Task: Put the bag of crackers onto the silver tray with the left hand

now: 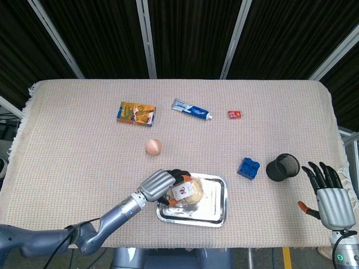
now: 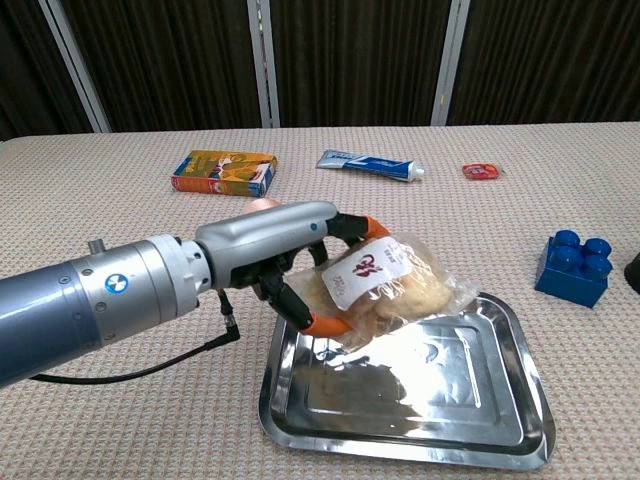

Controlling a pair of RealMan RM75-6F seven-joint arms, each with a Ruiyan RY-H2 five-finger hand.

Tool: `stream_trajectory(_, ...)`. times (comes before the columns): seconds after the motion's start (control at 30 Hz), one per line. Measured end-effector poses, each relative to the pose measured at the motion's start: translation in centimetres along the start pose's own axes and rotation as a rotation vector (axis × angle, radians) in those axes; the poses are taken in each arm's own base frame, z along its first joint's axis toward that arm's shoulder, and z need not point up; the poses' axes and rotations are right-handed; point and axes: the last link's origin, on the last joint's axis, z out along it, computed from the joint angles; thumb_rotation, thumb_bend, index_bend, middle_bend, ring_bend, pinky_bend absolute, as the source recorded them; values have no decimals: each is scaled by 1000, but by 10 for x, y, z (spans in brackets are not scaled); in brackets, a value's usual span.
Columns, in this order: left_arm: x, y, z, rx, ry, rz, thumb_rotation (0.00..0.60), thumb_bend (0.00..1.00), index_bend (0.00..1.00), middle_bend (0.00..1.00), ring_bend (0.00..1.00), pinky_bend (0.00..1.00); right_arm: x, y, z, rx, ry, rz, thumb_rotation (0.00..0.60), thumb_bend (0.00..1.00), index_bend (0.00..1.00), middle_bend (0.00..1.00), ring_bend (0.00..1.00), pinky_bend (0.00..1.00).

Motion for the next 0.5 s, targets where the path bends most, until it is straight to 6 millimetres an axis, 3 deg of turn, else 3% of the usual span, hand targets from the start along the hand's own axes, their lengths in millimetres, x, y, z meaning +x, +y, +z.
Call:
stream_trajectory(0.17,-5,12,10,3,-59,-12,491,0,0,0,0,0,0,1,-1,-2,0,-2,600,0,138,79,0,96)
stream_trajectory(0.33,2,18,8,-4,-28,44,490,0,0,0,0,0,0,2,-1,-6,1,1,600,0,138,80,0,95)
stream_trajectory(0.5,19,6,-9,42,24,94,489,0,0,0,0,0,-1,3,0,-5,-2,5,600,0,138,79,0,95)
